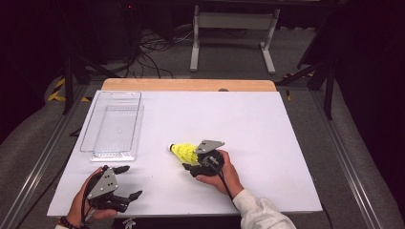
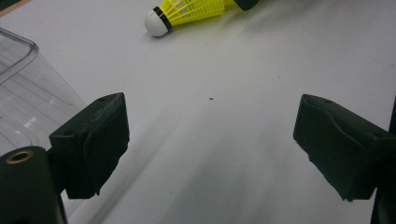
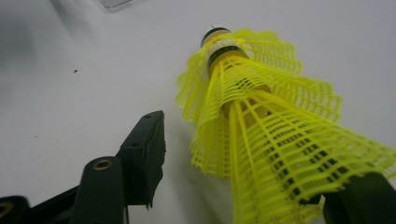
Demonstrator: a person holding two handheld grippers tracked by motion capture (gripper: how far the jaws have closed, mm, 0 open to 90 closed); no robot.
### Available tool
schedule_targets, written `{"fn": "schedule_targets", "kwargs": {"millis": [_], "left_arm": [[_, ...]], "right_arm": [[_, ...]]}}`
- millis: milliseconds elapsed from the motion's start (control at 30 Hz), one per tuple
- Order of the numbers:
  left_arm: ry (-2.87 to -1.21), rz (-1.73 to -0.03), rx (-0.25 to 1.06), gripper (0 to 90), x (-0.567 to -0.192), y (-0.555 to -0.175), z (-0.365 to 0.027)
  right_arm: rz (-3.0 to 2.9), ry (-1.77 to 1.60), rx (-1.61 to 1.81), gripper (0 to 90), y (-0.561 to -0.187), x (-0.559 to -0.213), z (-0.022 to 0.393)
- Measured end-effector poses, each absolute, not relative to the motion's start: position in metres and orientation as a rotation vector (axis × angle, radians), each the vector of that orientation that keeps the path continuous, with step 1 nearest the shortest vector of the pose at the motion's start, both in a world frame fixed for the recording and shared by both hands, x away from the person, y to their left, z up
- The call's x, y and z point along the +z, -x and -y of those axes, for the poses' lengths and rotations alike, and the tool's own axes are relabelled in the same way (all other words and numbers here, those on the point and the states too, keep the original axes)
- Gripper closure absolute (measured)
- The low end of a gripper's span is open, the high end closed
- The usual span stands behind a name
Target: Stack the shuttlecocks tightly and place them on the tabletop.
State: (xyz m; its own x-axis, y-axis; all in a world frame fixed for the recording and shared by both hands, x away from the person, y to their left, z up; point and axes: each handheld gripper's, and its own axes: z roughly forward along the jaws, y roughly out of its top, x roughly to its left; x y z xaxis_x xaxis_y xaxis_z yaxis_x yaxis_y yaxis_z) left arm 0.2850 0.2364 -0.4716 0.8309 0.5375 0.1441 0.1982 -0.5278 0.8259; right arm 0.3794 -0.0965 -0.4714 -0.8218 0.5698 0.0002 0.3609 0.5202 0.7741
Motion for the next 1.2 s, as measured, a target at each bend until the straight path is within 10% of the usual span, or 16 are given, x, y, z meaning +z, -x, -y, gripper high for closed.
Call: {"fn": "schedule_targets", "kwargs": {"millis": [633,1200], "left_arm": [[-2.122,-0.542,0.484,11.6,-0.472,-0.285,-0.236],[-2.123,-0.538,0.483,11.6,-0.472,-0.285,-0.238]], "right_arm": [[-2.419,-0.984,1.241,35.4,-0.380,-0.473,0.085],[-2.283,-1.085,1.111,78.9,-0.389,-0.471,0.076]]}}
